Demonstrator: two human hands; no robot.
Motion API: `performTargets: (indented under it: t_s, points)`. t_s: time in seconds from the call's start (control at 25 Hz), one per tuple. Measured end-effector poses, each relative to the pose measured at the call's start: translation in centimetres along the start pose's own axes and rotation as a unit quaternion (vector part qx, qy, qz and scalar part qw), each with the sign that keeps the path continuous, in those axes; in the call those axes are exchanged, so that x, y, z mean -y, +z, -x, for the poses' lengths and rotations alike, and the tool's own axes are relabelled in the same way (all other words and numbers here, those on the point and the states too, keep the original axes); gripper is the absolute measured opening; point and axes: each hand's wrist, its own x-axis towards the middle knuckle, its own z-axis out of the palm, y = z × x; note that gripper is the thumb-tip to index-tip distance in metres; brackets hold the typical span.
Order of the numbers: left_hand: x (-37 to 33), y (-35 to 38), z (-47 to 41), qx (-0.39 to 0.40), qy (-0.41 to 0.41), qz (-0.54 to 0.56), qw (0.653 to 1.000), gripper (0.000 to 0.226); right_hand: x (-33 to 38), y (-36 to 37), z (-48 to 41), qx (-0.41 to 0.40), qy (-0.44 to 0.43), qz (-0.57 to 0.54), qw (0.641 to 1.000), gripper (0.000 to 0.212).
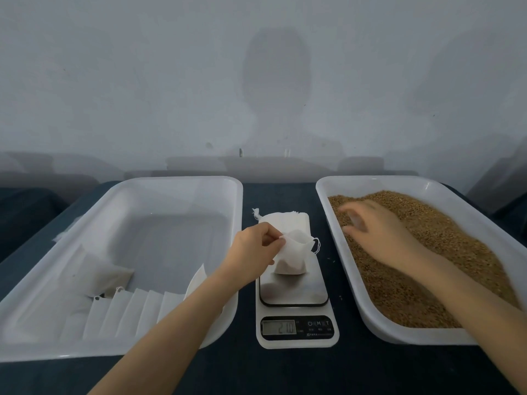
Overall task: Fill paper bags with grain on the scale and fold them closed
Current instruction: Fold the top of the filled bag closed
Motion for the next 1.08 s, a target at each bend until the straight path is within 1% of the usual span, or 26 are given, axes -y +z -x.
performTargets:
  t_s: [0.04,0.08,0.16,0.2,0.28,0.36,0.44,0.48,0.56,0.68,0.84,1.08]
  points:
    - [0.0,0.0,0.1,-0.001,0.002,-0.001,1.0,0.01,1.8,-0.2,0.2,0.023,-0.06,-0.063,0.996,0.042]
    - [0.0,0.0,0.1,-0.001,0.005,-0.004,1.0,0.01,3.4,0.0,0.3,0.064,-0.093,-0.106,0.988,0.044]
    - [0.0,0.1,0.1,0.003,0.015,-0.024,1.0,0.008,5.0,1.2,0.2,0.135,-0.096,-0.161,0.973,0.042]
    - [0.0,0.1,0.1,0.005,0.018,-0.035,0.999,0.005,5.2,1.7,0.1,0.139,-0.084,-0.177,0.971,0.036]
    - [0.0,0.1,0.2,-0.006,0.014,-0.021,1.0,0.004,5.4,2.1,0.1,0.08,-0.064,-0.215,0.971,0.024]
    - [-0.1,-0.1,0.2,-0.032,0.001,0.033,0.999,0.009,5.5,1.9,0.2,0.0,-0.072,-0.238,0.969,0.023]
    - [-0.1,-0.3,0.3,-0.041,-0.001,0.037,0.998,0.013,5.6,1.9,0.4,-0.042,-0.104,-0.236,0.965,0.025]
    - [-0.1,-0.2,0.4,-0.036,0.004,0.012,0.999,0.011,5.7,2.0,0.4,-0.041,-0.112,-0.229,0.966,0.026]
    - [0.1,-0.1,0.4,-0.018,0.018,-0.055,0.998,0.004,5.7,2.4,0.7,-0.006,-0.101,-0.217,0.971,0.031]
    - [0.1,0.3,0.6,0.014,0.035,-0.128,0.991,0.015,5.0,3.1,1.4,0.048,-0.067,-0.223,0.971,0.037]
    - [0.0,0.3,0.5,0.022,0.029,-0.115,0.993,0.018,4.4,3.5,1.8,0.055,-0.037,-0.234,0.97,0.04]
    - [-0.1,0.3,0.6,0.016,0.024,-0.094,0.995,0.015,4.4,3.6,1.8,0.043,-0.035,-0.228,0.972,0.041]
